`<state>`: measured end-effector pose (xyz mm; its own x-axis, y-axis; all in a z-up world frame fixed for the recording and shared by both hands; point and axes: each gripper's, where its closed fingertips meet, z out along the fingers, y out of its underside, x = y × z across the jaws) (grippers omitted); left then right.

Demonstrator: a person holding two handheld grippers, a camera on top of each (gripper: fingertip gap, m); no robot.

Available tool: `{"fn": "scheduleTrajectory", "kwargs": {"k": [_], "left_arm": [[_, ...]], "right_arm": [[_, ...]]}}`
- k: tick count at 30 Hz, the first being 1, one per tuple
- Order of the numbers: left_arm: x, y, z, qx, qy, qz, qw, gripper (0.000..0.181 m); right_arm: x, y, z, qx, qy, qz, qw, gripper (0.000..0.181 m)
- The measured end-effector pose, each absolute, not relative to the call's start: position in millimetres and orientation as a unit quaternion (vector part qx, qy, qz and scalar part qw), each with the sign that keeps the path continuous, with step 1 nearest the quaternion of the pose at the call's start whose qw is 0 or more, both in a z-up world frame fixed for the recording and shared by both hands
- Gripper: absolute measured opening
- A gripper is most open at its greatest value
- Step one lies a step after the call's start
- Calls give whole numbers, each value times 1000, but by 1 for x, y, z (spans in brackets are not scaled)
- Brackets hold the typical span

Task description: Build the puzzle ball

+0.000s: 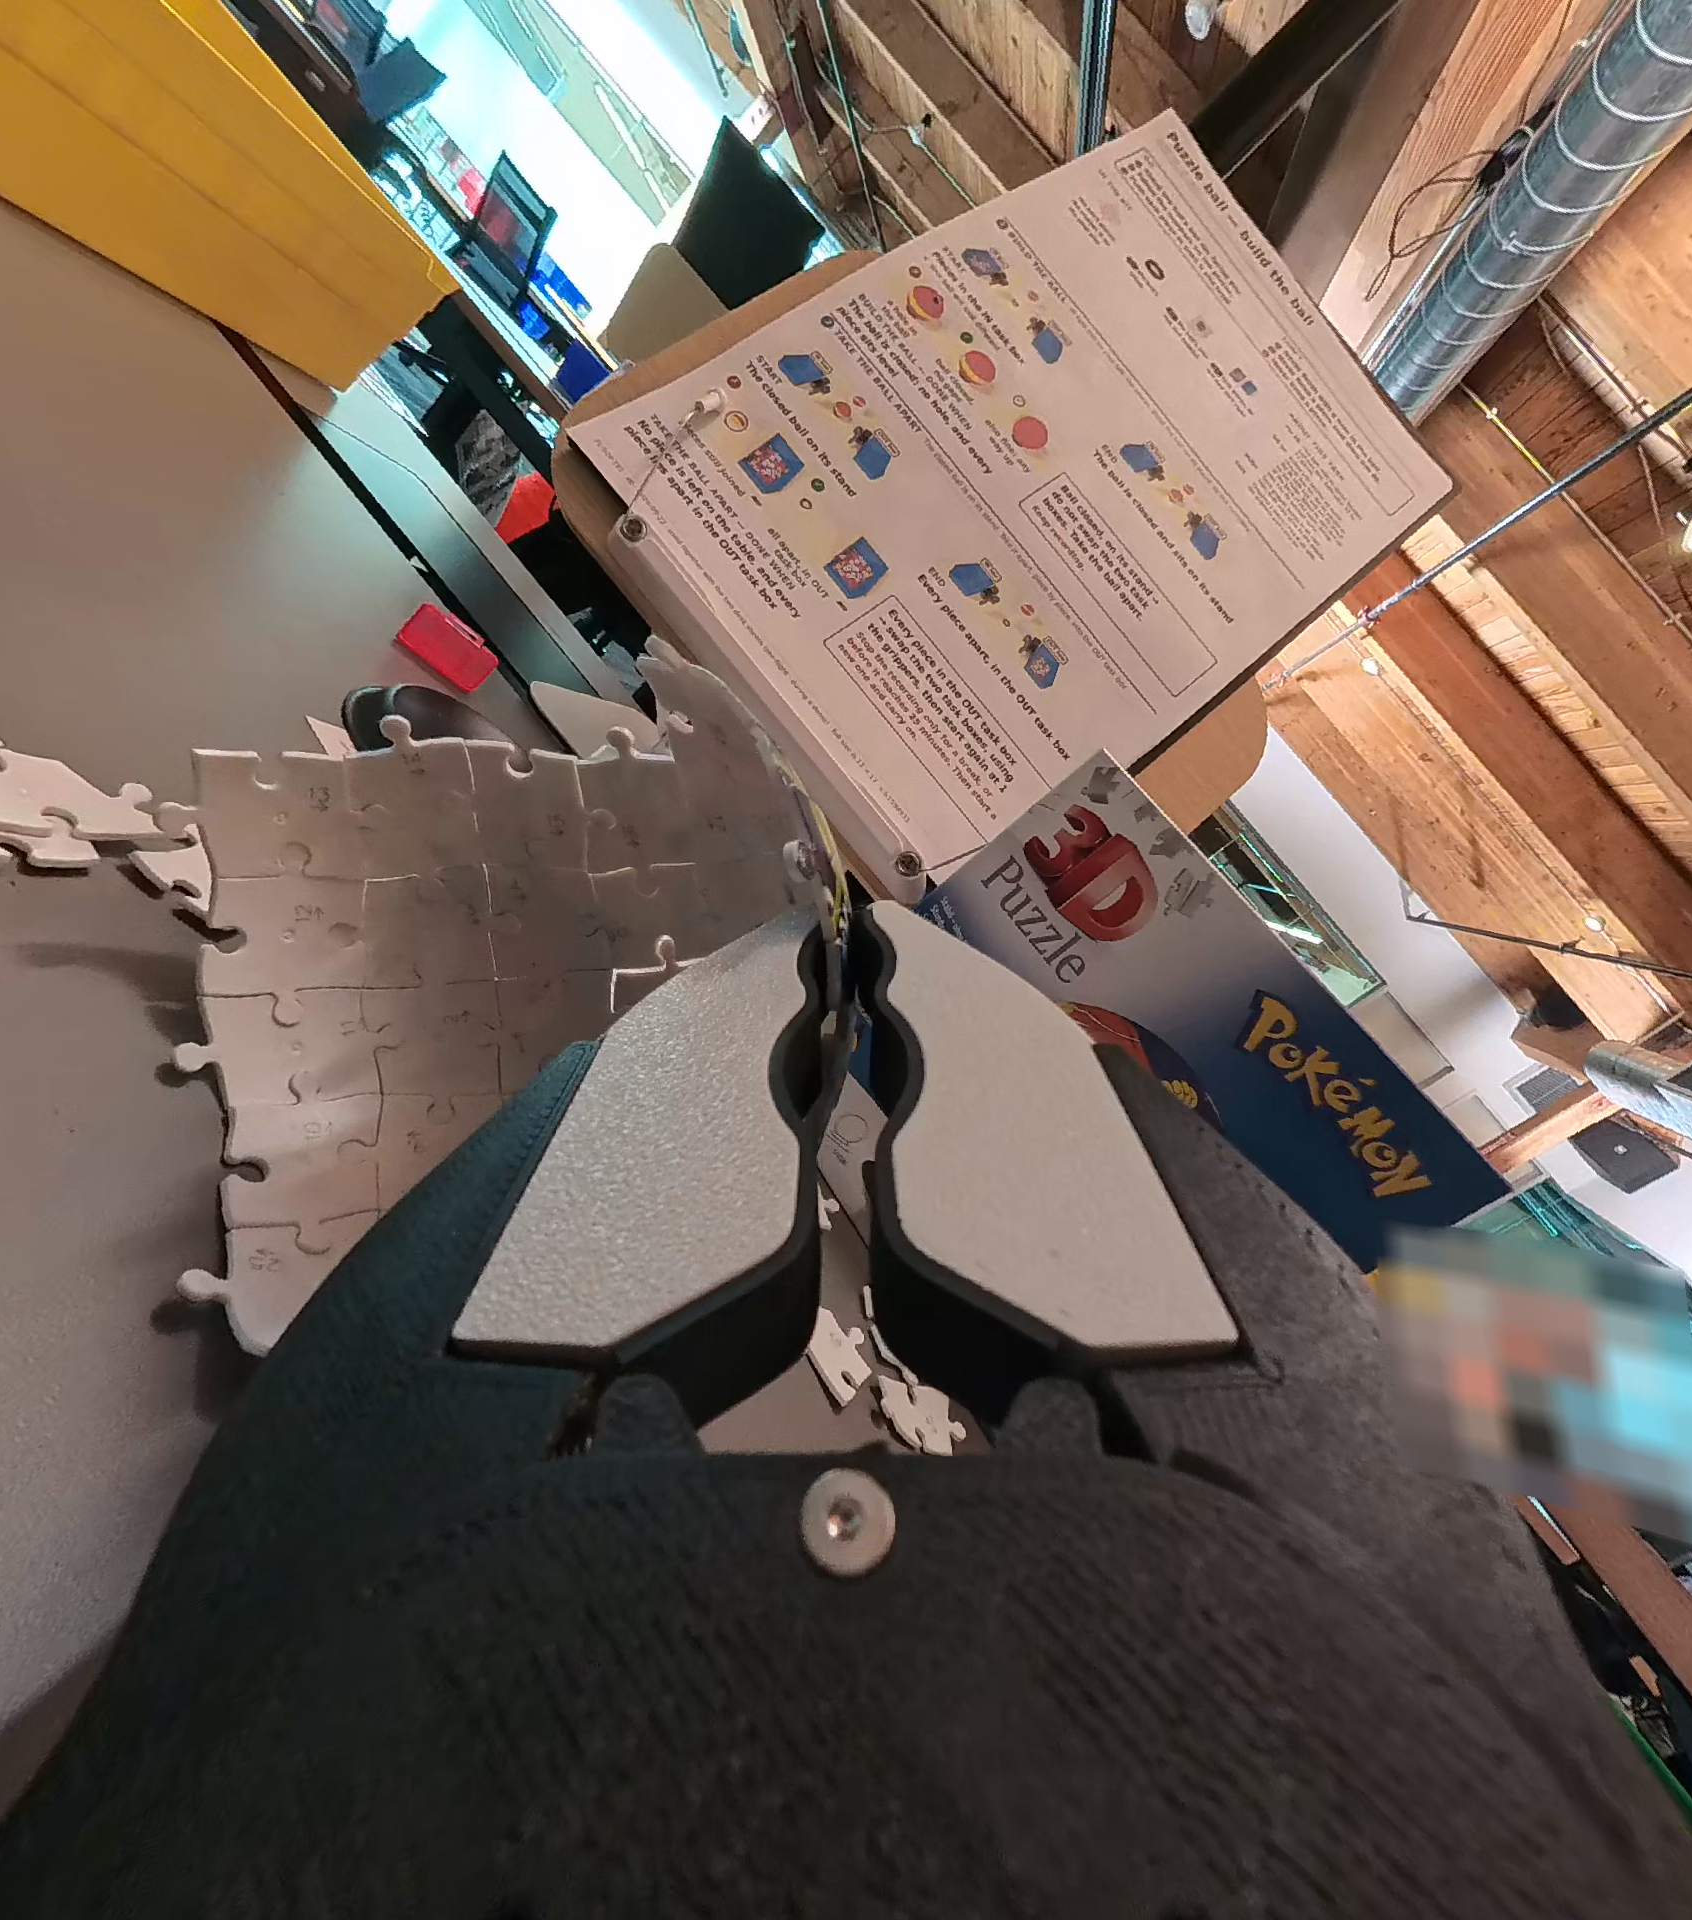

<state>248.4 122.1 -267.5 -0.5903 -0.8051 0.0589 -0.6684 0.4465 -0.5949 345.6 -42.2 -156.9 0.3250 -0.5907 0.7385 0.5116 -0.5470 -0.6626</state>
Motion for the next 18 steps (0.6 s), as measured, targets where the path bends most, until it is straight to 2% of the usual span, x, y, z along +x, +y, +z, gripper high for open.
{"fn": "scheduleTrajectory", "kwargs": {"k": [1, 5, 11, 12, 18], "left_arm": [[247, 122, -269, -458, 836, -281, 111, 48], [253, 127, -276, -513, 811, -251, 124, 37], [268, 127, -277, -449, 839, -275, 138, 34], [271, 130, -277, -443, 840, -278, 143, 38], [269, 151, -266, -477, 813, -292, 160, 38]], "right_arm": [[346, -42, -157, -661, 30, -580, 475, 3], [345, -41, -158, -662, 29, -578, 476, 3], [345, -41, -157, -662, 29, -578, 476, 3], [345, -41, -157, -662, 28, -578, 476, 3], [345, -41, -157, -662, 27, -578, 476, 3]]}}
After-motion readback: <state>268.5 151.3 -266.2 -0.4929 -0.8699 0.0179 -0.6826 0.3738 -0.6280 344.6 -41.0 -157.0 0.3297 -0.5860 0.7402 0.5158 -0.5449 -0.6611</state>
